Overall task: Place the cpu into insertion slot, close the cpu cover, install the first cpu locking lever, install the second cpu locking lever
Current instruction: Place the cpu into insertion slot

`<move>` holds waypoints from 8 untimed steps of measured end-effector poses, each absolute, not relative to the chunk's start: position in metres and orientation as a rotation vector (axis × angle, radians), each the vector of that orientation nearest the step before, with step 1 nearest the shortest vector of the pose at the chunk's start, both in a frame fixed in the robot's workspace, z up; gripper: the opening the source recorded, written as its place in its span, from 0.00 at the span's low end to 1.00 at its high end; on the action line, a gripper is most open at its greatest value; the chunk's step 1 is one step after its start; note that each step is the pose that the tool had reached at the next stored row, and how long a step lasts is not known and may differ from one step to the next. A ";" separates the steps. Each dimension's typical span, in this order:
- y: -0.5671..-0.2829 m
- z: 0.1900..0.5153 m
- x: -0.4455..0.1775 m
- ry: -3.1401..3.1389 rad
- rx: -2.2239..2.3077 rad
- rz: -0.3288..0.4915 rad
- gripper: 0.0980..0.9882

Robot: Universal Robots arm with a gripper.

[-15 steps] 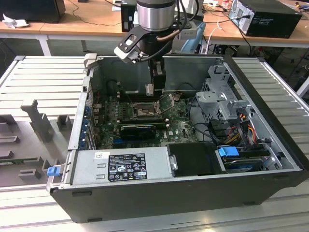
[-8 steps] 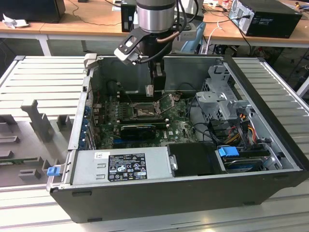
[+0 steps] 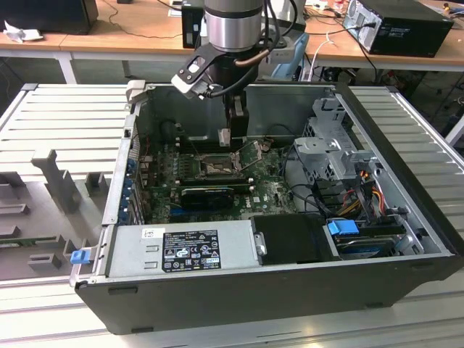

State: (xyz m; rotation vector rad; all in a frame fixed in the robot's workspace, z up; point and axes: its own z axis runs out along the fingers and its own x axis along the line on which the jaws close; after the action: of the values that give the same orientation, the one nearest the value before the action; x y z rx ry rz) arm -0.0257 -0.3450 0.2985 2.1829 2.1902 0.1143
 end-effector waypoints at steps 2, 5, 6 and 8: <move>-0.345 0.297 -0.026 2.190 2.183 0.114 0.49; -0.345 0.289 -0.026 2.190 2.183 0.114 0.49; -0.345 0.287 -0.026 2.190 2.183 0.114 0.49; -0.345 0.283 -0.026 2.191 2.183 0.115 0.49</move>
State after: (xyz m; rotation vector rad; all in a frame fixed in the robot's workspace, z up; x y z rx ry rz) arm -0.0264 -0.3450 0.2835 2.1833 2.1906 0.1147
